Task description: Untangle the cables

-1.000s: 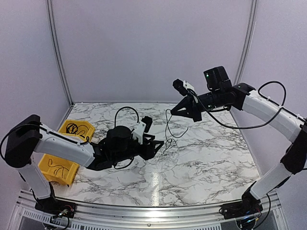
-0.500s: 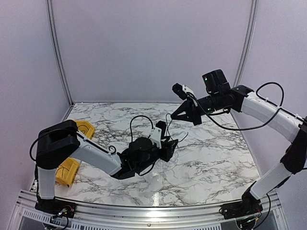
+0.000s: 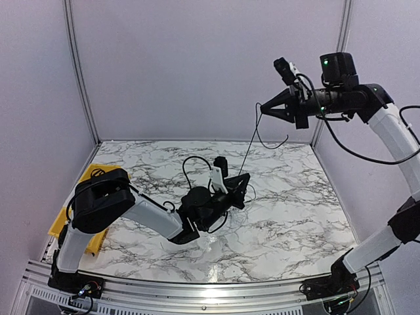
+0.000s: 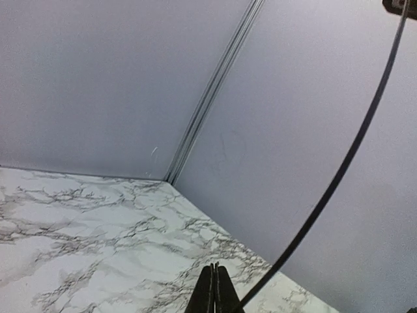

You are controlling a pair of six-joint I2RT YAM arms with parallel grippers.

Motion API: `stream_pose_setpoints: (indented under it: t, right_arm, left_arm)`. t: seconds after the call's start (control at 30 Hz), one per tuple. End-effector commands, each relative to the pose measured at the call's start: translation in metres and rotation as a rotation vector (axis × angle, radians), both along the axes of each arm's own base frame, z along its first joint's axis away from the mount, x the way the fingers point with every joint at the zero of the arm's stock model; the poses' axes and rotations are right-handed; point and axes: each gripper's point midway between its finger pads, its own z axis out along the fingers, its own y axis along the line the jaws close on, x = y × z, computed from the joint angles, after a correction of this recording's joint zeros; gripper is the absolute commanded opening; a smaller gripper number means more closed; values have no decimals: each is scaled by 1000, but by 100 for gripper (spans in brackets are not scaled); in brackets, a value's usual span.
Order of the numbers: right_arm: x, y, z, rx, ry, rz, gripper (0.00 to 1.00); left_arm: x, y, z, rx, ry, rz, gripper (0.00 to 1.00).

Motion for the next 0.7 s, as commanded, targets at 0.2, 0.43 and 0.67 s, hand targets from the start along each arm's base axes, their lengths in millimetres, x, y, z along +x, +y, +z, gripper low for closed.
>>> stream_pose_setpoints:
  t: [0.2,0.43,0.67]
  right_arm:
    - [-48,-37,155,296,-313,74,0]
    - [-38,-36,148,291,-301,54,0]
    - [-42,-55,175,313,-373,1,0]
  left_arm:
    - [7,6,-130,263,200,12,14]
    - [5,13,-134,281,210,17,11]
    - [3,19,-134,285,215,23,16]
